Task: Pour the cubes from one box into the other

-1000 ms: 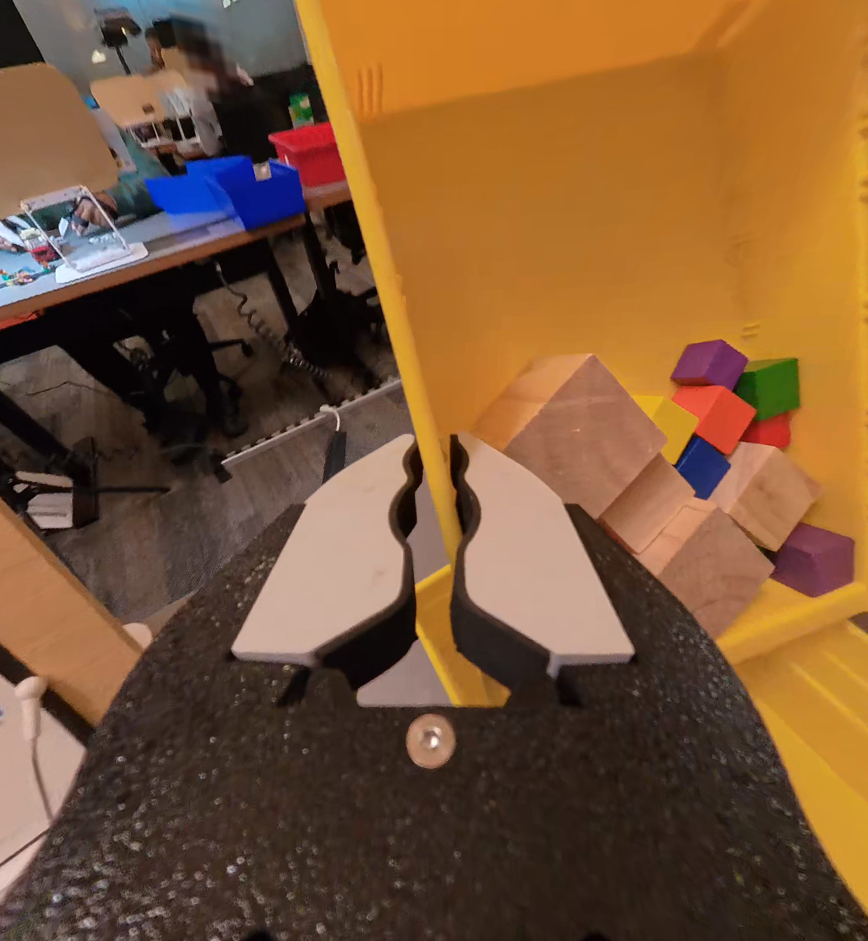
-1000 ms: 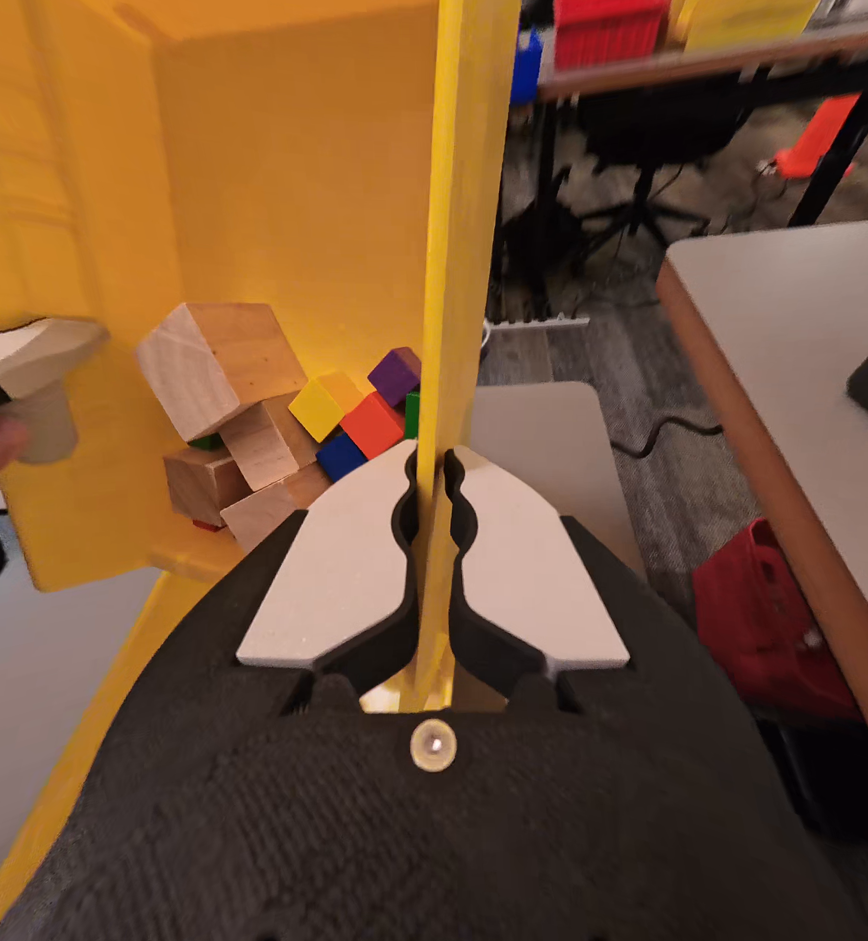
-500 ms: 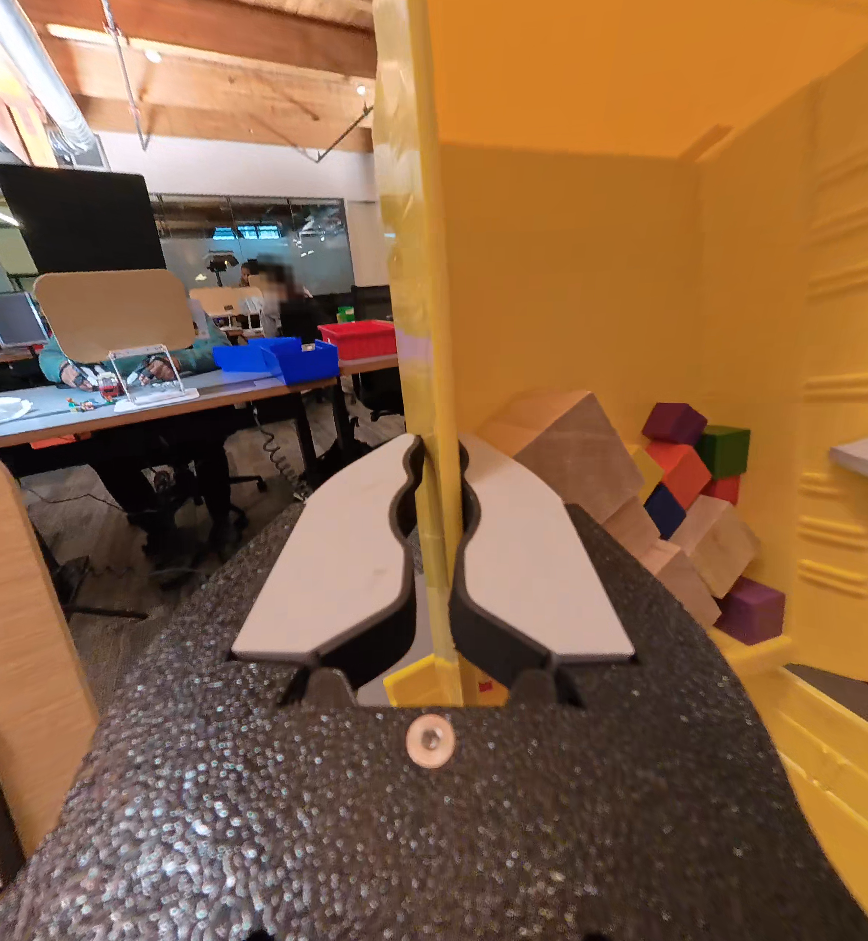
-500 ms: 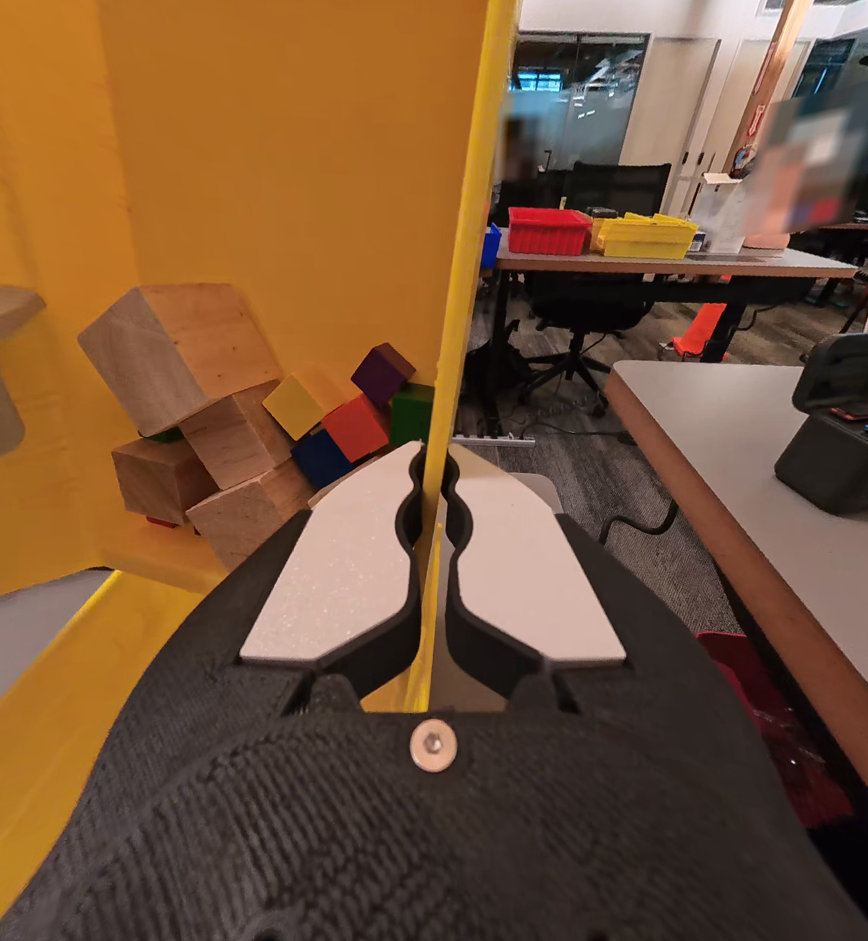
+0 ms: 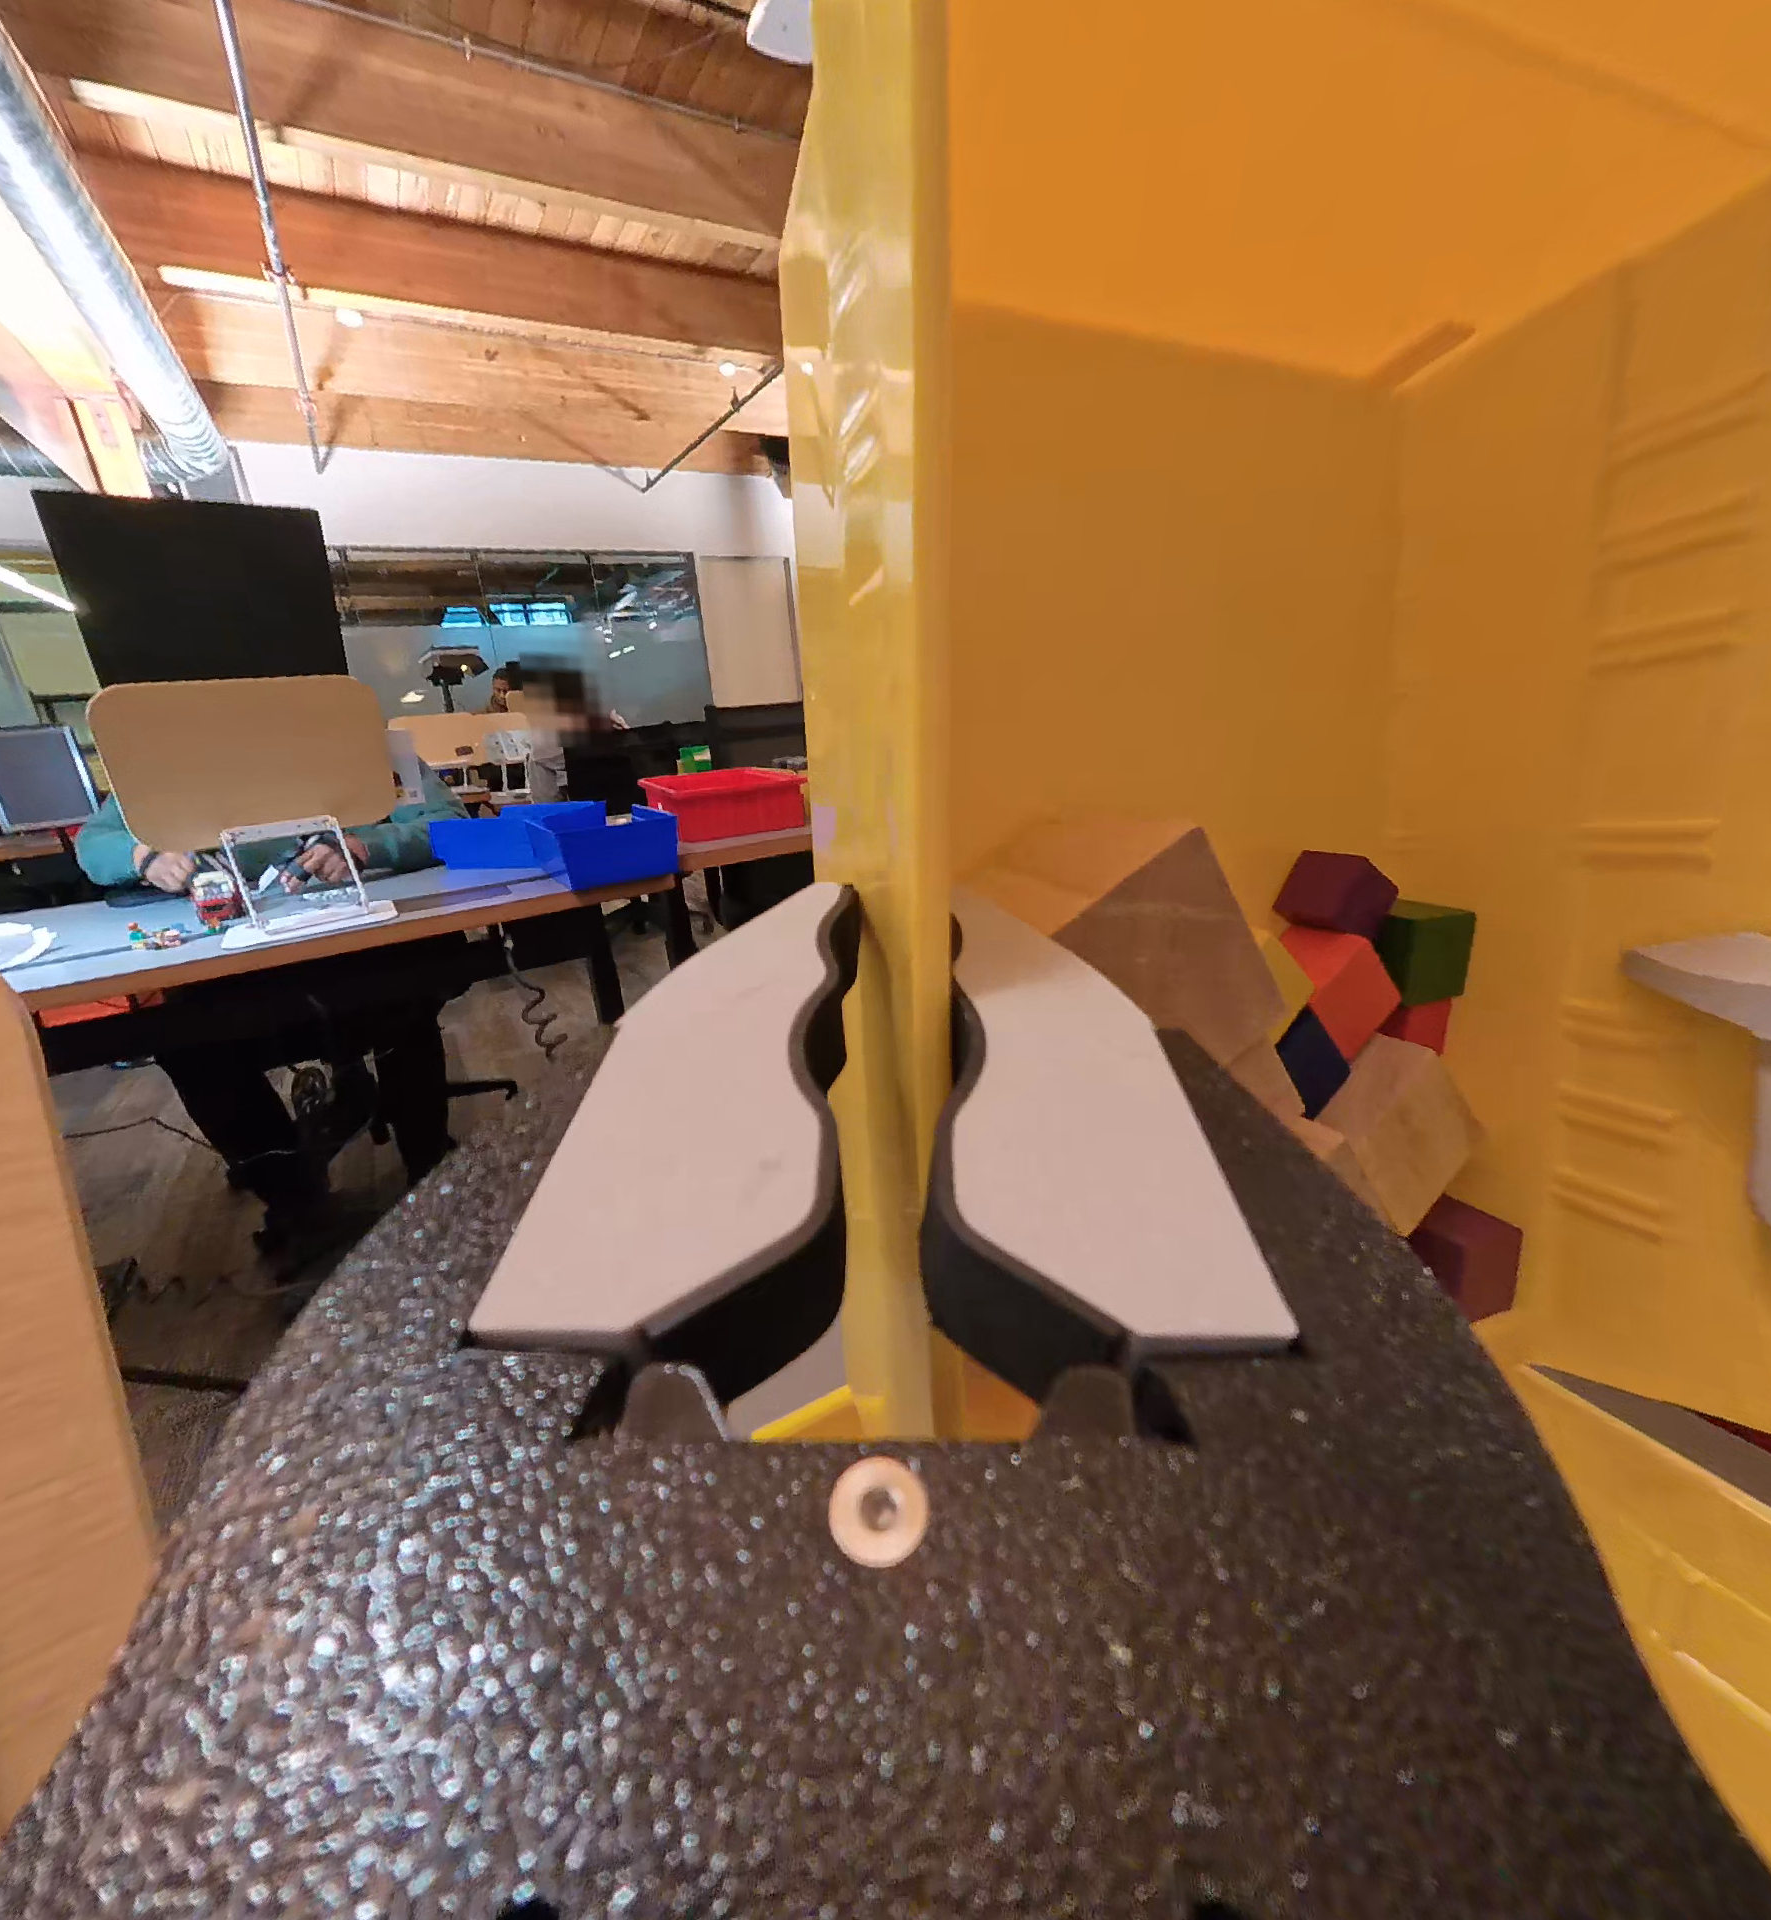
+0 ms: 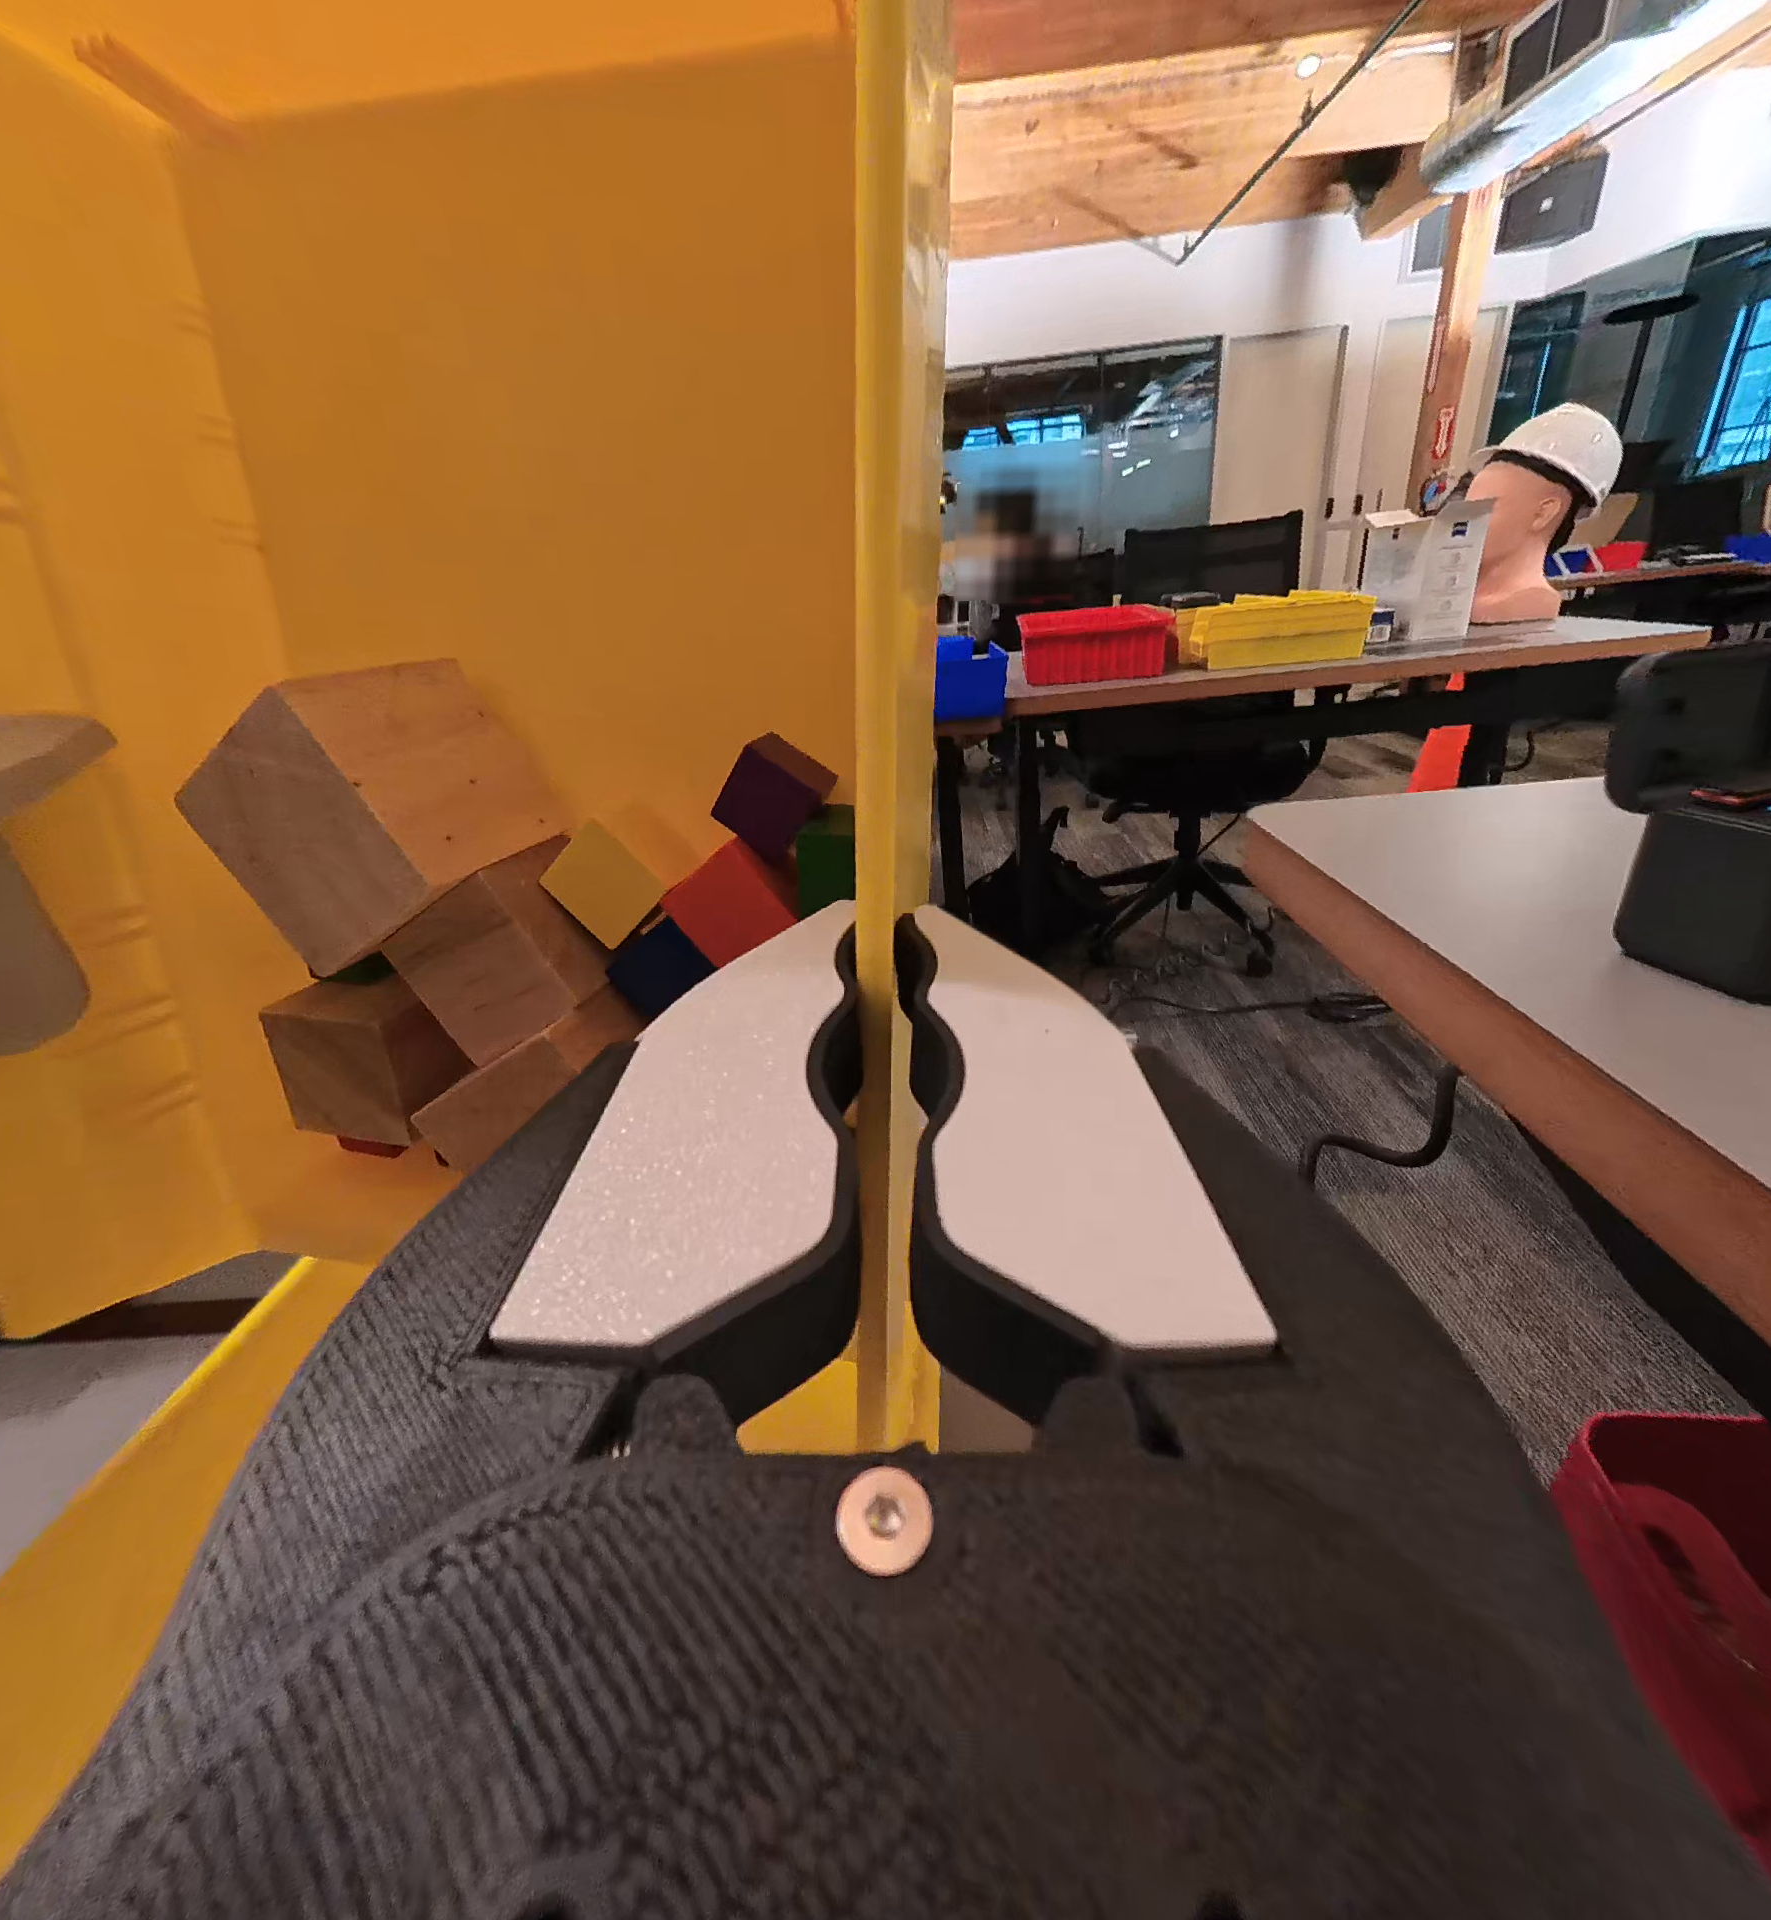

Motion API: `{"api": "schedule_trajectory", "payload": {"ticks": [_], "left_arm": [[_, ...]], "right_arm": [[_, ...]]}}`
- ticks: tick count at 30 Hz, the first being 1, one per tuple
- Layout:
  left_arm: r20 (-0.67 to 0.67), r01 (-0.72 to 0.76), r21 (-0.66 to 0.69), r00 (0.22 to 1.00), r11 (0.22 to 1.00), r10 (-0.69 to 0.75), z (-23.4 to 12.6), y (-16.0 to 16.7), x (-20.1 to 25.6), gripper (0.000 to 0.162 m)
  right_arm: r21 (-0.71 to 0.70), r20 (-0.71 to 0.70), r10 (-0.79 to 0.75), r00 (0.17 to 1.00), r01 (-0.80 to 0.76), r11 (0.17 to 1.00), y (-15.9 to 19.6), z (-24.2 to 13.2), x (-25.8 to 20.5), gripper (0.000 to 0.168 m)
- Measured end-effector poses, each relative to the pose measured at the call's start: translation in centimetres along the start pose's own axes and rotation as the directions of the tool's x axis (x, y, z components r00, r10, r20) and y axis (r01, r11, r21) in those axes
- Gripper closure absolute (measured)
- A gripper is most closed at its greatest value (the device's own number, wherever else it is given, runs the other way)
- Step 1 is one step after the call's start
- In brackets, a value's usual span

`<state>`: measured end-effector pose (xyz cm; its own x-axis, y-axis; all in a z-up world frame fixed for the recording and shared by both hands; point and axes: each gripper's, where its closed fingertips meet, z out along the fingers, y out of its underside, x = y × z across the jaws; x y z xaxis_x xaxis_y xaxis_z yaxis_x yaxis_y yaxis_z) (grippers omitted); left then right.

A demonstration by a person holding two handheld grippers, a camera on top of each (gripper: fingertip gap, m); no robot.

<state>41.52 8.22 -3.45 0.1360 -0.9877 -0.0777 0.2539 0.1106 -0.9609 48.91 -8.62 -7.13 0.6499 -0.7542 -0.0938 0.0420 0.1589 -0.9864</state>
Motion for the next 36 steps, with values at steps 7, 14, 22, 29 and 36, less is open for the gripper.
{"api": "schedule_trajectory", "payload": {"ticks": [7, 14, 22, 29, 36], "left_arm": [[0.009, -0.033, 0.100, 0.999, 0.994, 0.033, -0.3, -2.0, 0.4, 0.151], [0.019, -0.027, 0.094, 1.000, 0.995, 0.025, -0.6, -0.7, 0.1, 0.151], [0.035, -0.071, 0.081, 0.997, 0.994, 0.068, -0.5, 0.2, -0.3, 0.149], [0.037, -0.086, 0.084, 0.996, 0.993, 0.083, 0.0, 0.2, -0.6, 0.149], [0.031, -0.088, 0.113, 0.996, 0.990, 0.085, -0.3, 0.1, -0.2, 0.147]], "right_arm": [[0.119, 0.023, 0.008, 1.000, -0.011, 0.993, -1.8, -0.1, 0.0, 0.164], [0.121, 0.051, 0.008, 0.999, -0.014, 0.993, -0.6, 0.2, -0.1, 0.164], [0.110, 0.075, 0.032, 0.997, -0.040, 0.993, 0.4, 1.5, -0.1, 0.164], [0.121, 0.064, 0.060, 0.996, -0.068, 0.990, 0.8, 2.2, -0.1, 0.164], [0.160, 0.071, 0.076, 0.995, -0.087, 0.983, 0.1, 2.5, 0.2, 0.164]]}}
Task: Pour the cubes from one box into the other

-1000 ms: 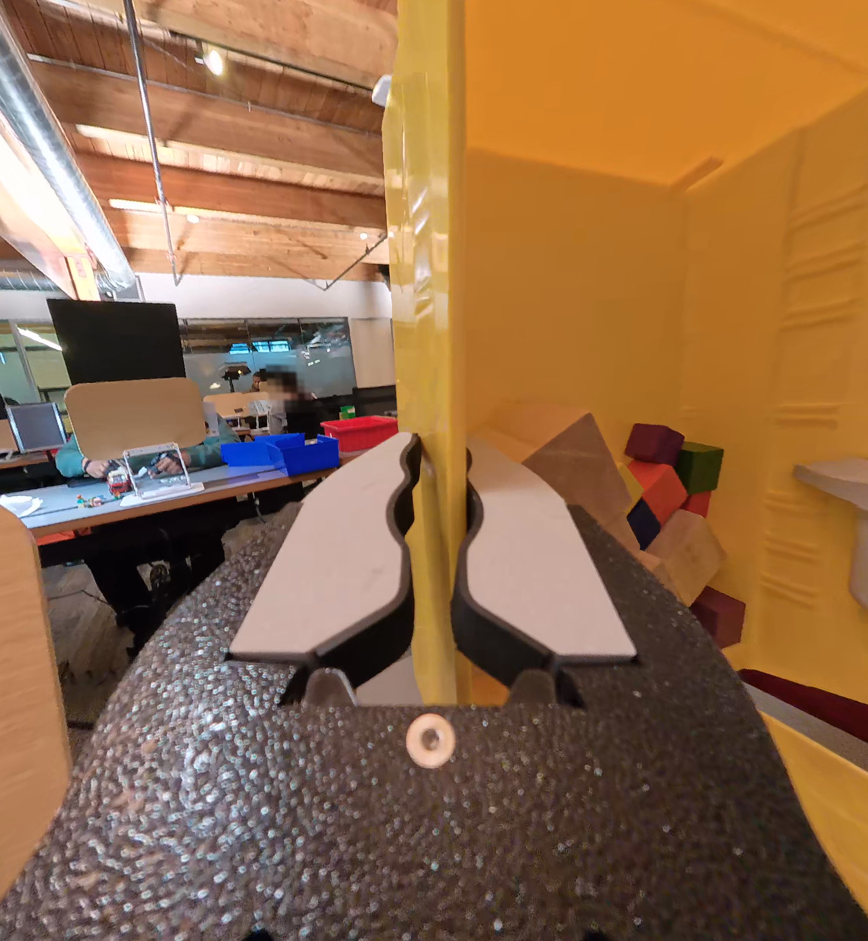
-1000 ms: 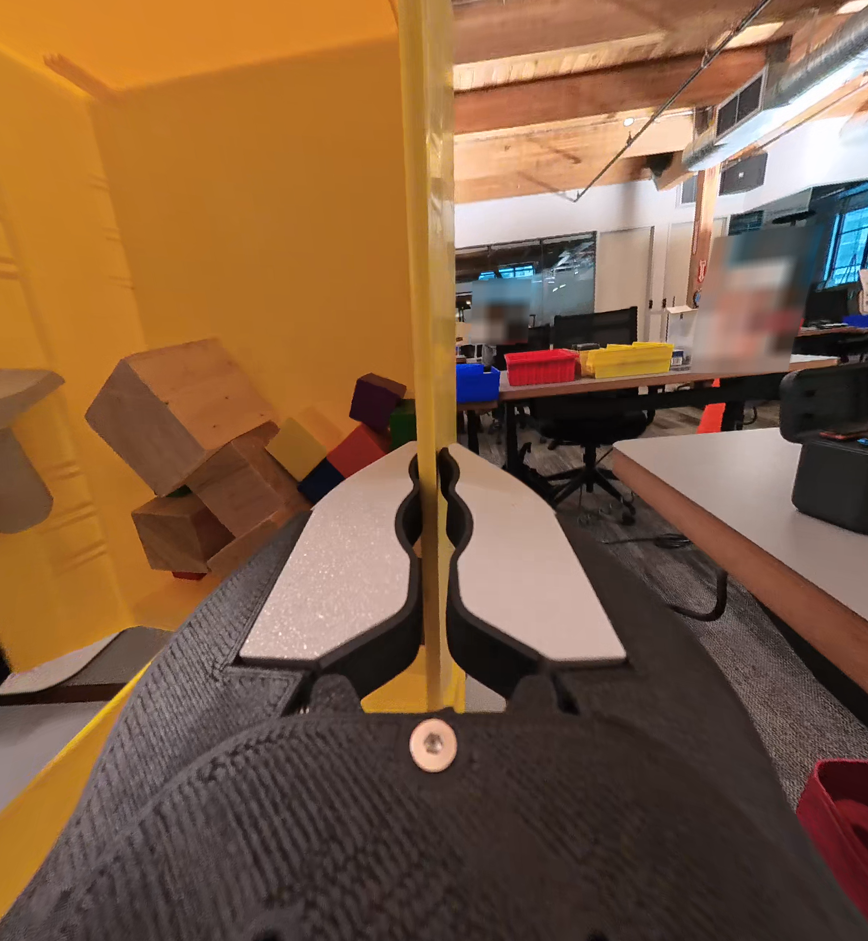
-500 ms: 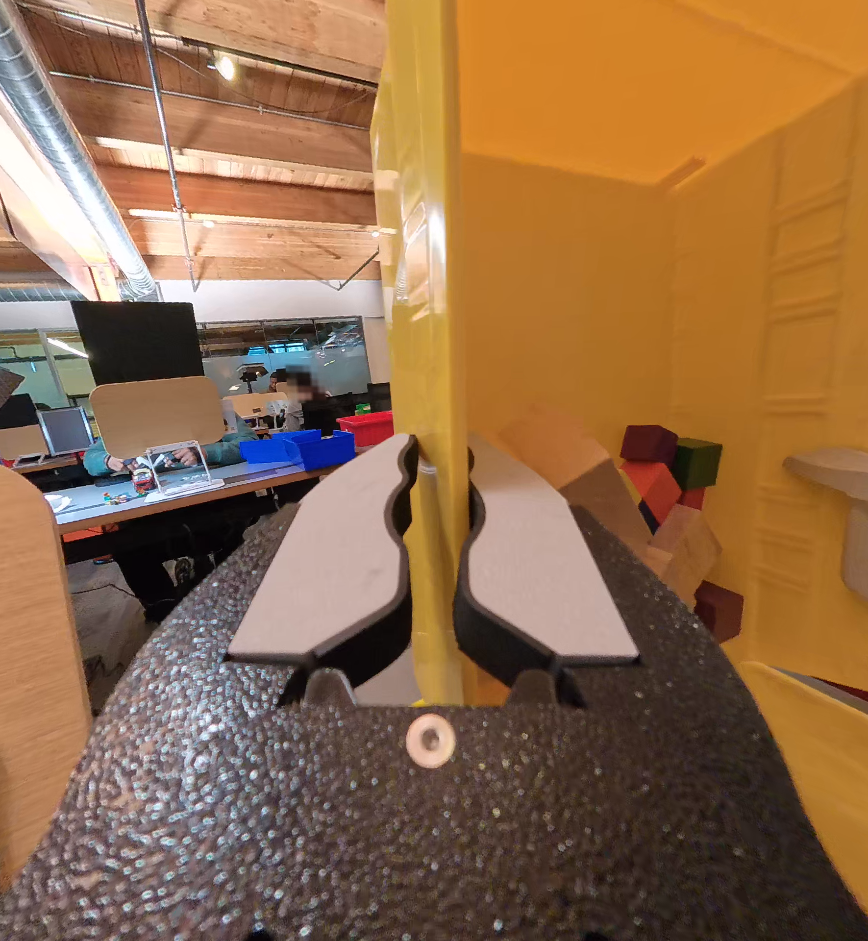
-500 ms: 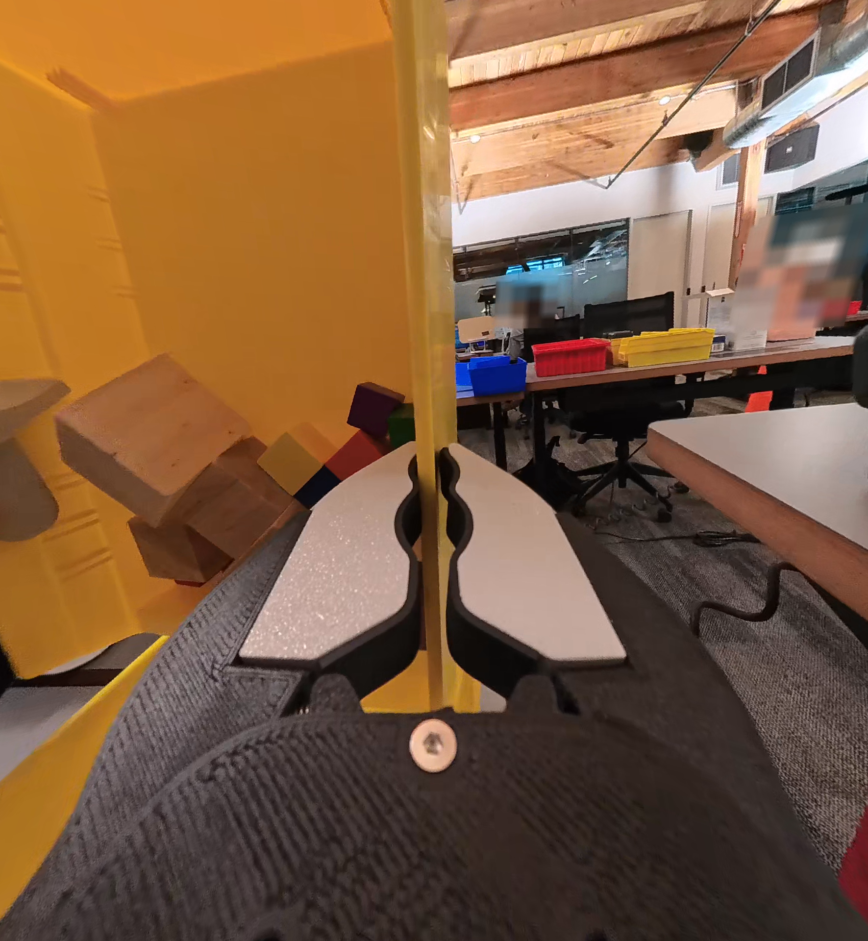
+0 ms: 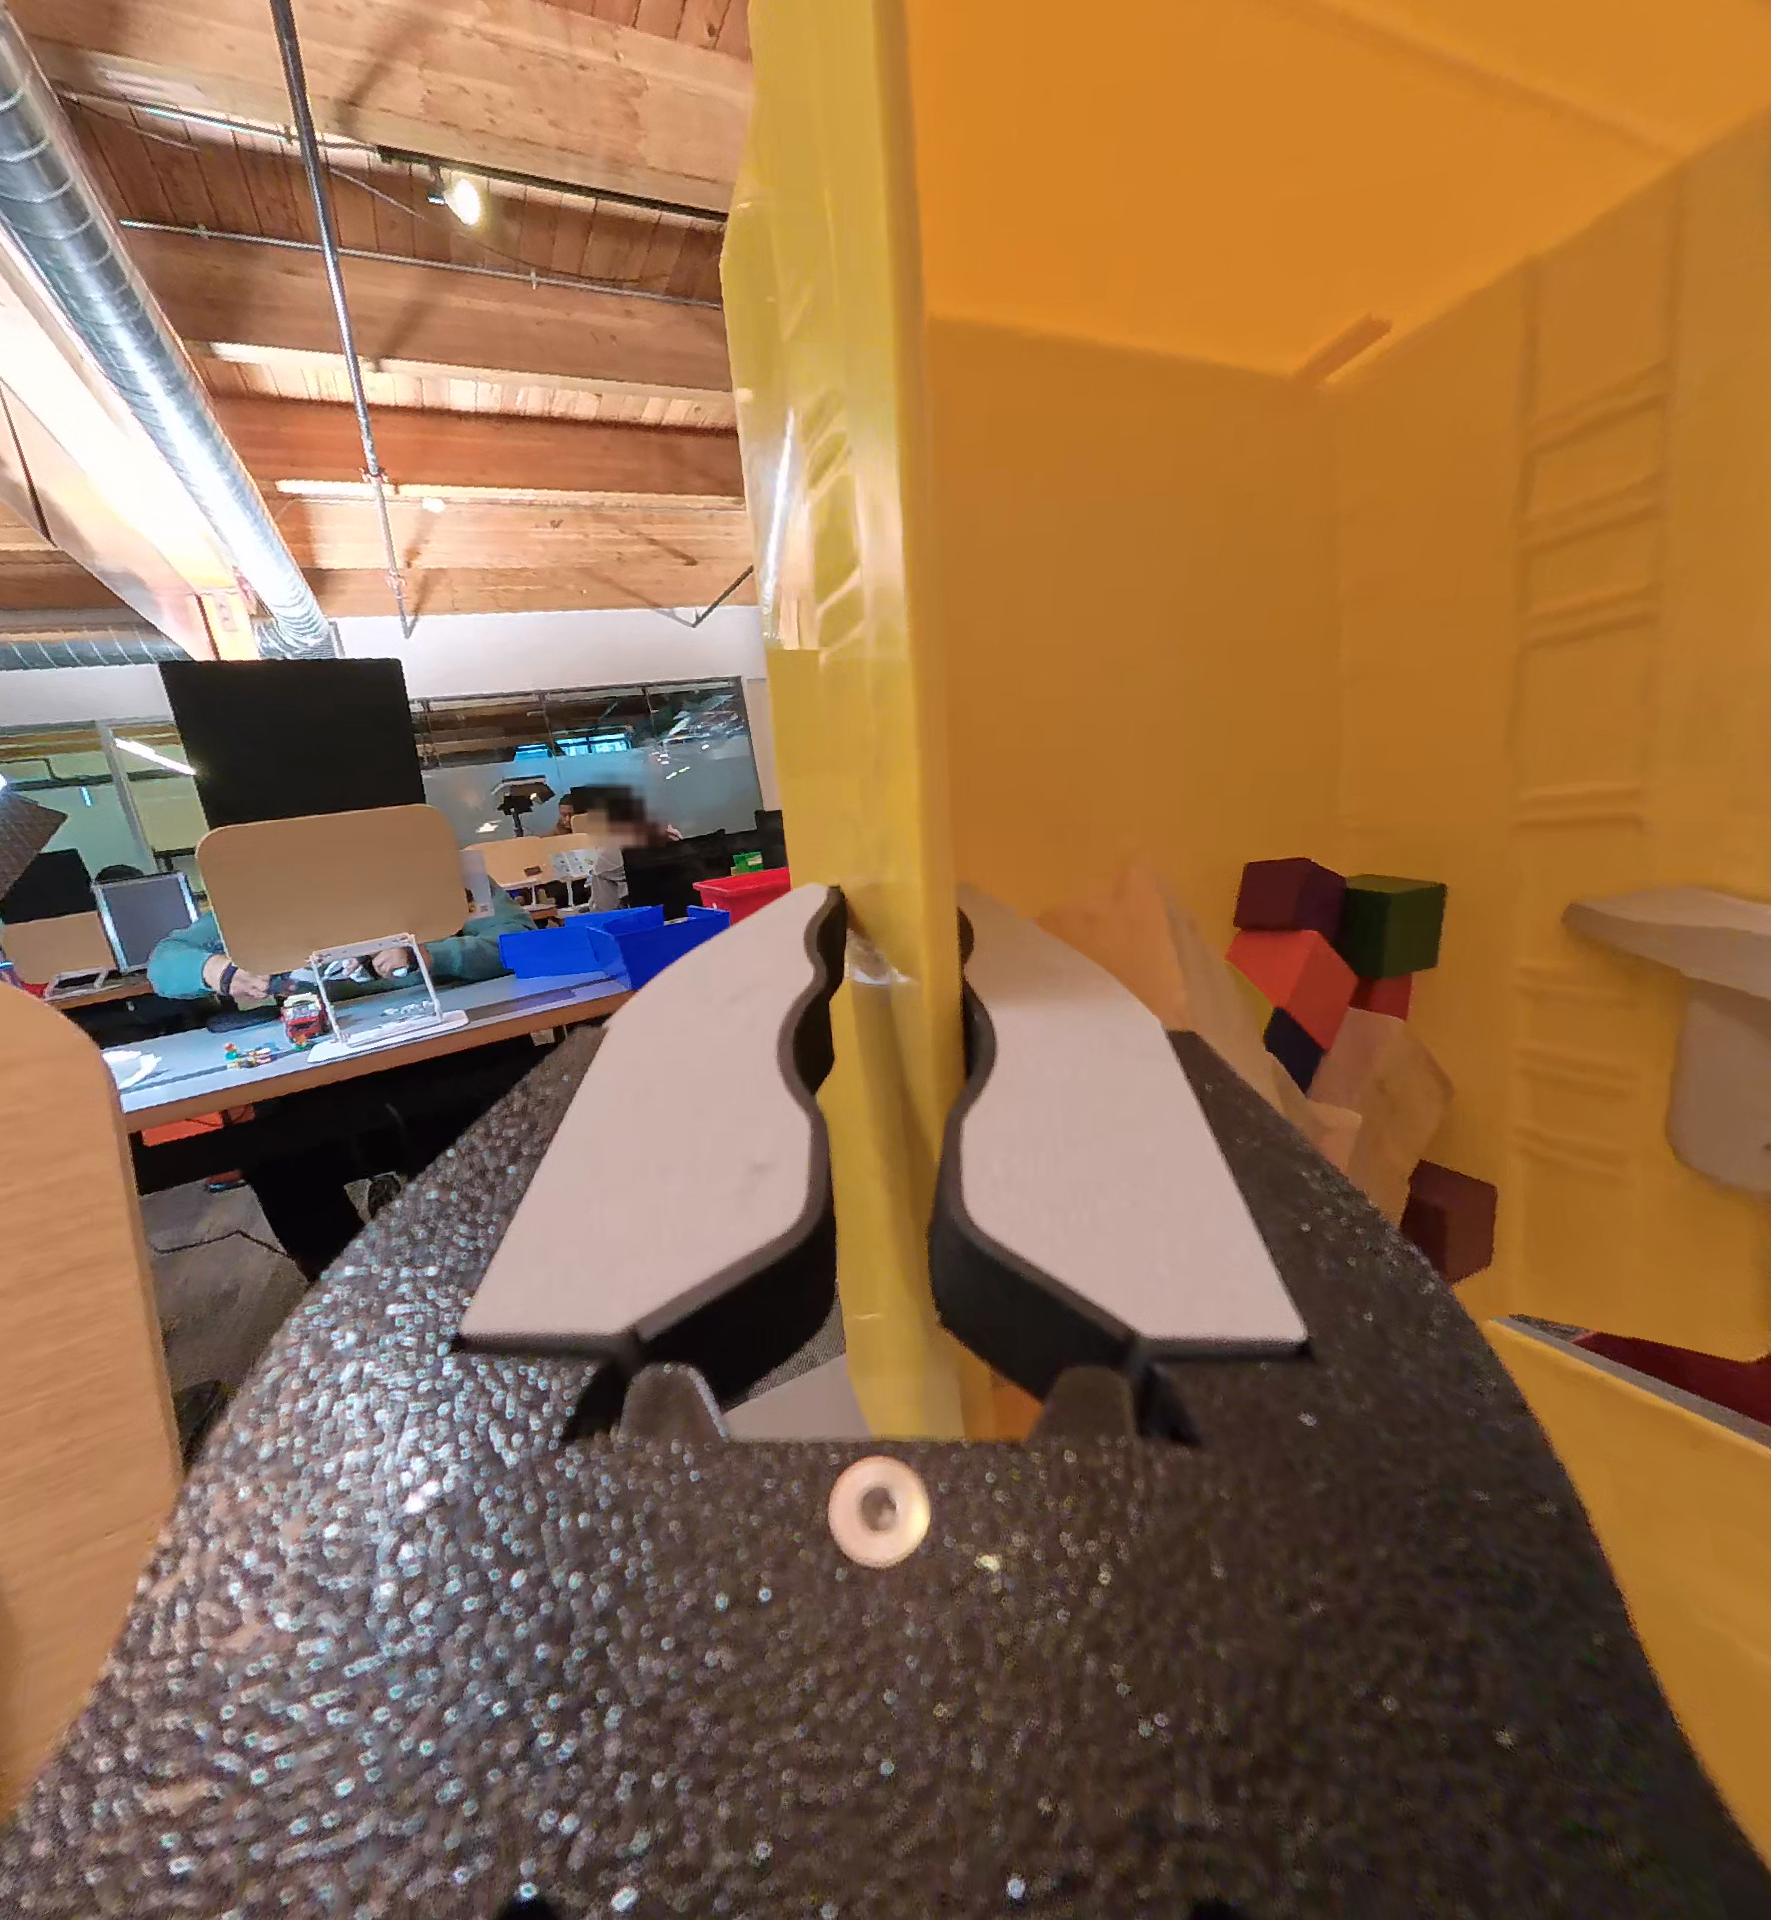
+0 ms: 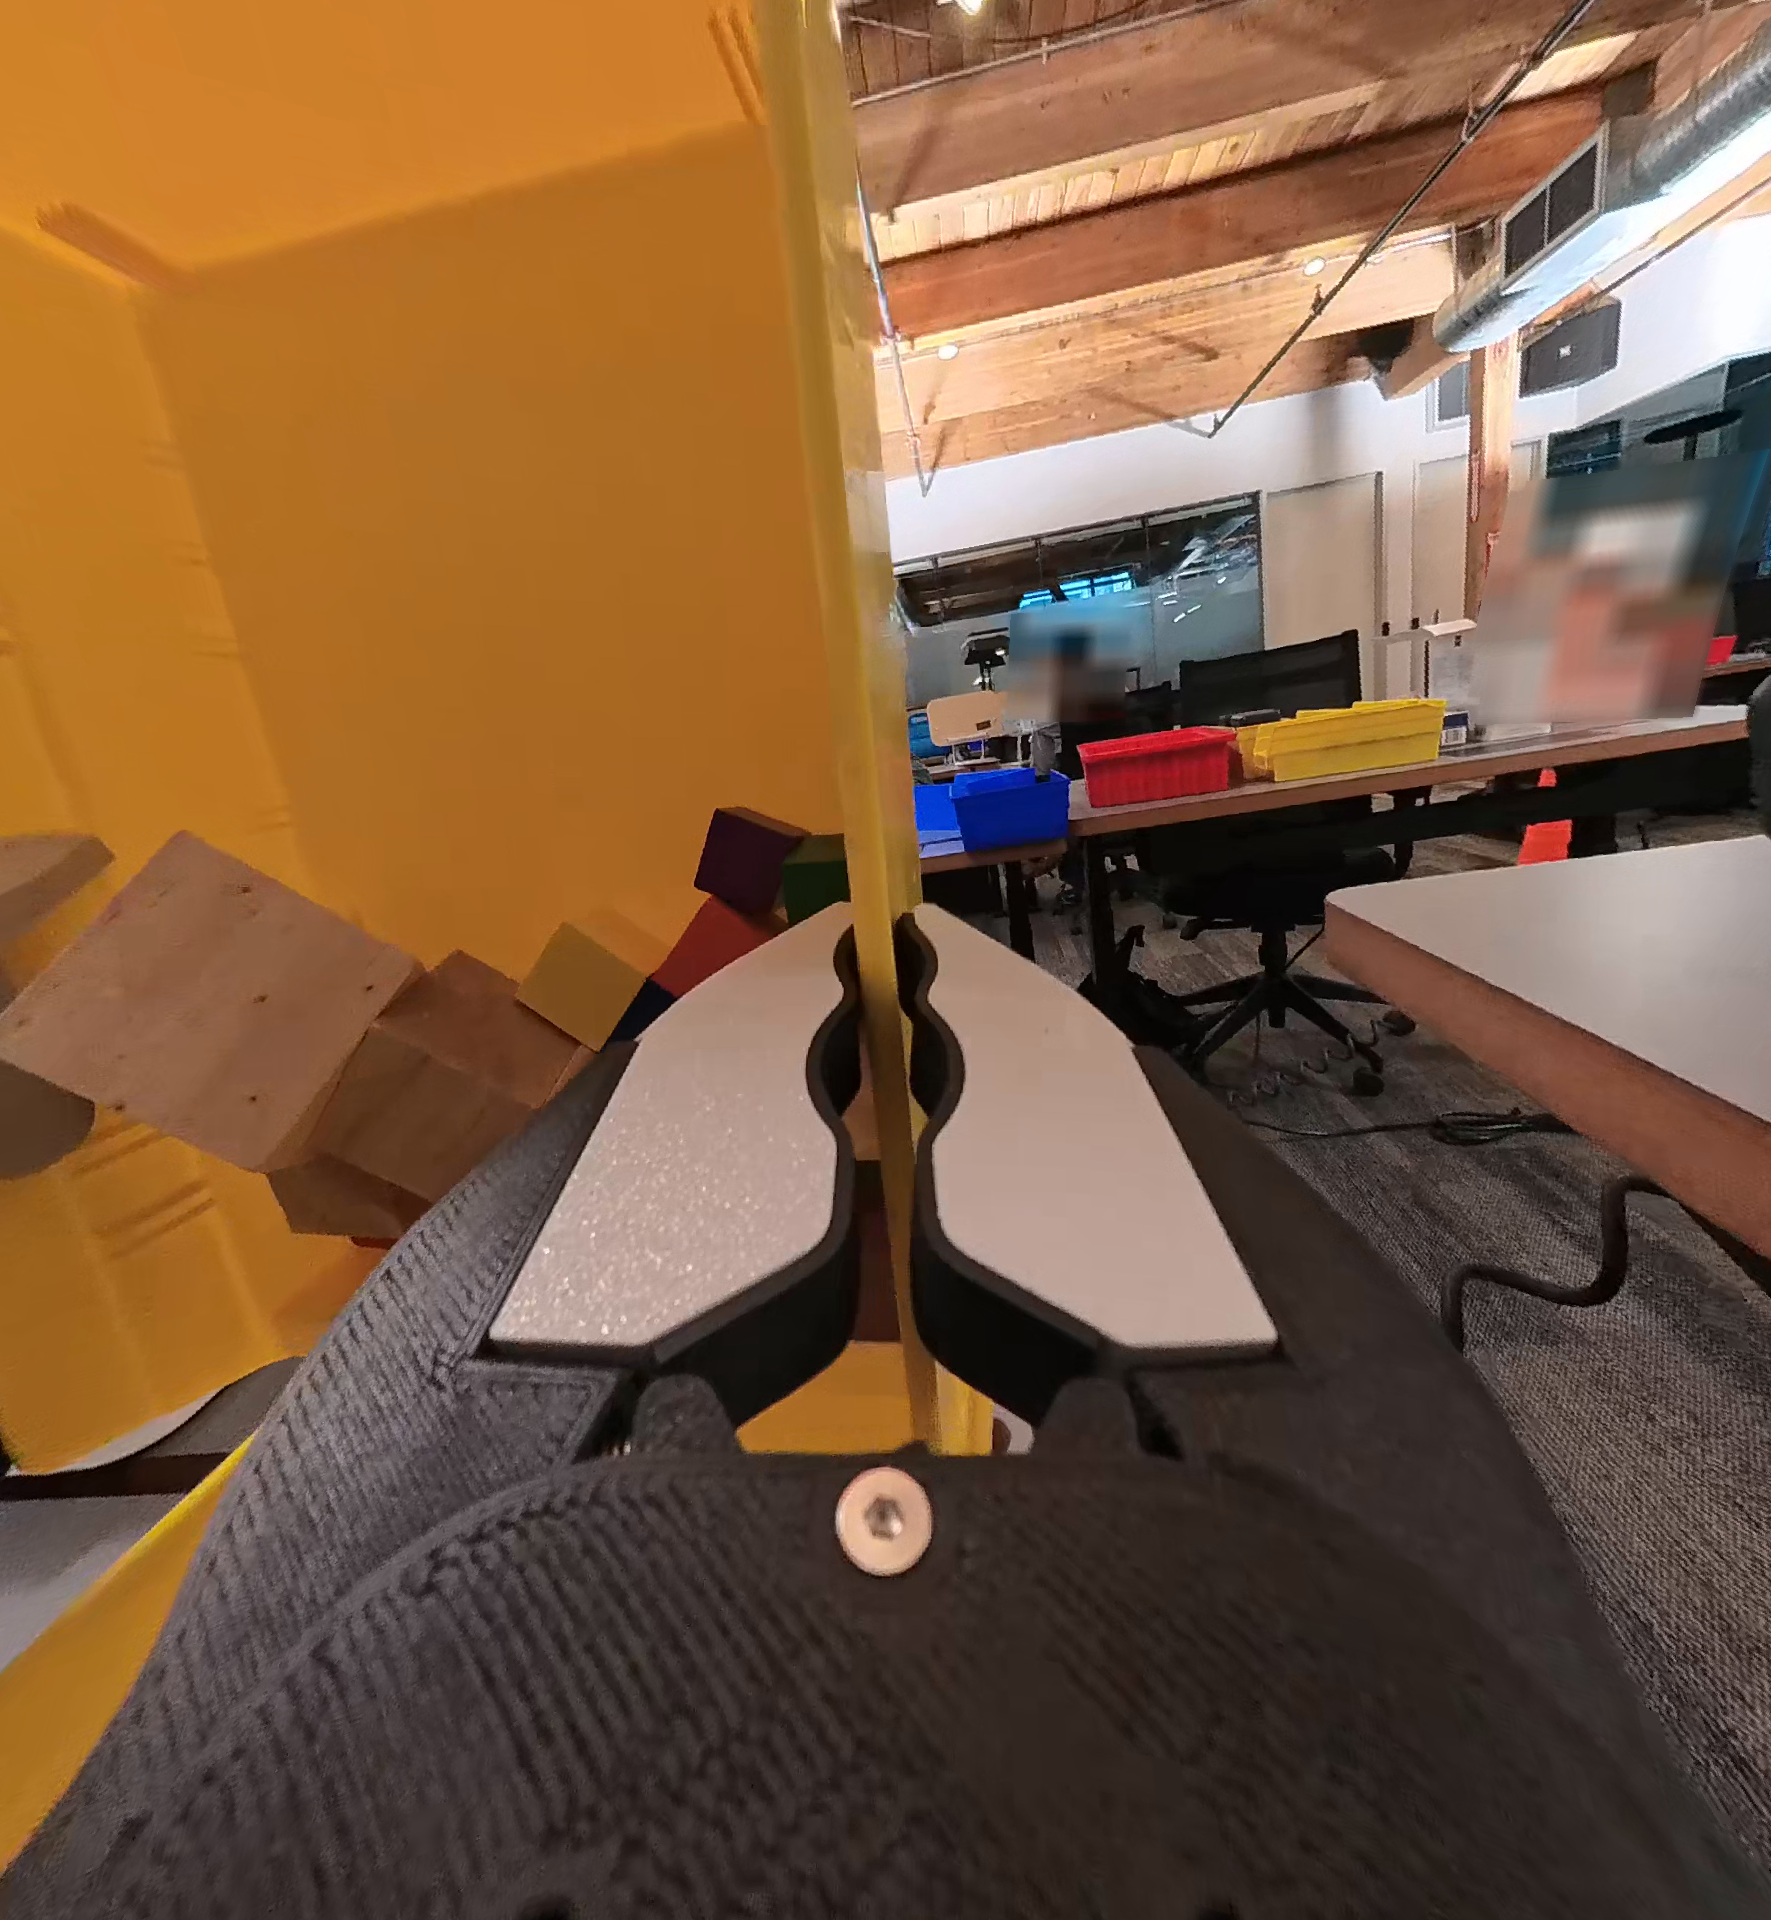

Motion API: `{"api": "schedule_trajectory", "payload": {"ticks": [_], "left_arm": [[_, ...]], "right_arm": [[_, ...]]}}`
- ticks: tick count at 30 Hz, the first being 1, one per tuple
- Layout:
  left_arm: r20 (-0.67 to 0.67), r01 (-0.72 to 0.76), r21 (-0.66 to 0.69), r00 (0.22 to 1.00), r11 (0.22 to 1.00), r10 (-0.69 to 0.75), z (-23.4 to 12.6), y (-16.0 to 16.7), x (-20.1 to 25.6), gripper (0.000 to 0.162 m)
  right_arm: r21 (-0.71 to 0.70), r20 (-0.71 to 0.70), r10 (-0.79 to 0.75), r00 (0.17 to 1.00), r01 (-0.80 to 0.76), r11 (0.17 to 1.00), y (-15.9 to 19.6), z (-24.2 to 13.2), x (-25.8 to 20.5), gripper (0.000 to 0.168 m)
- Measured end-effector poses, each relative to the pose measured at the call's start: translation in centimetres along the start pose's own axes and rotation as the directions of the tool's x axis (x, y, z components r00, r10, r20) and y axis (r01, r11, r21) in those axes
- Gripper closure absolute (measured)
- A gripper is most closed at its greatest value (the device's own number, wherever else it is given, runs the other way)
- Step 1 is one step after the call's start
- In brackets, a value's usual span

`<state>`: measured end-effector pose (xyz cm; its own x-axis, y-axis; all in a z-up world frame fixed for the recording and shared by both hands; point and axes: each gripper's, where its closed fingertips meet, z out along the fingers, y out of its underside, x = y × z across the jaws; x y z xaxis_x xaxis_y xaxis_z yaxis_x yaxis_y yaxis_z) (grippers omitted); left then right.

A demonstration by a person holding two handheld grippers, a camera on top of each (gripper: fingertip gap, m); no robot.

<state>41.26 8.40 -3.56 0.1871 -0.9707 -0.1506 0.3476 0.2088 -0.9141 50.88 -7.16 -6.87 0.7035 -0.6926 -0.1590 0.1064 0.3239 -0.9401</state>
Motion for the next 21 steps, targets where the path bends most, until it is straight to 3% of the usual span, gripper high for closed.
{"api": "schedule_trajectory", "payload": {"ticks": [12, 16, 19, 21], "left_arm": [[-0.069, -0.043, 0.060, 0.997, 0.997, 0.047, 0.0, -2.5, 0.9, 0.142], [-0.081, -0.028, -0.045, 0.996, 0.999, 0.024, 0.5, -1.4, 0.8, 0.142], [-0.055, 0.060, -0.178, 0.996, 0.982, -0.070, 0.6, 0.0, 0.5, 0.144], [-0.020, 0.027, -0.231, 0.999, 0.973, -0.032, 0.5, 0.9, -0.1, 0.149]], "right_arm": [[0.059, 0.000, 0.043, 0.999, -0.043, 0.997, -0.6, 0.2, 0.1, 0.165], [0.068, -0.055, 0.001, 0.999, 0.002, 0.998, -0.8, -0.3, 0.2, 0.165], [0.044, -0.090, -0.038, 0.995, 0.042, 0.998, -0.8, -0.5, 0.1, 0.165], [0.050, -0.086, -0.049, 0.995, 0.053, 0.997, -0.9, -0.7, -0.2, 0.165]]}}
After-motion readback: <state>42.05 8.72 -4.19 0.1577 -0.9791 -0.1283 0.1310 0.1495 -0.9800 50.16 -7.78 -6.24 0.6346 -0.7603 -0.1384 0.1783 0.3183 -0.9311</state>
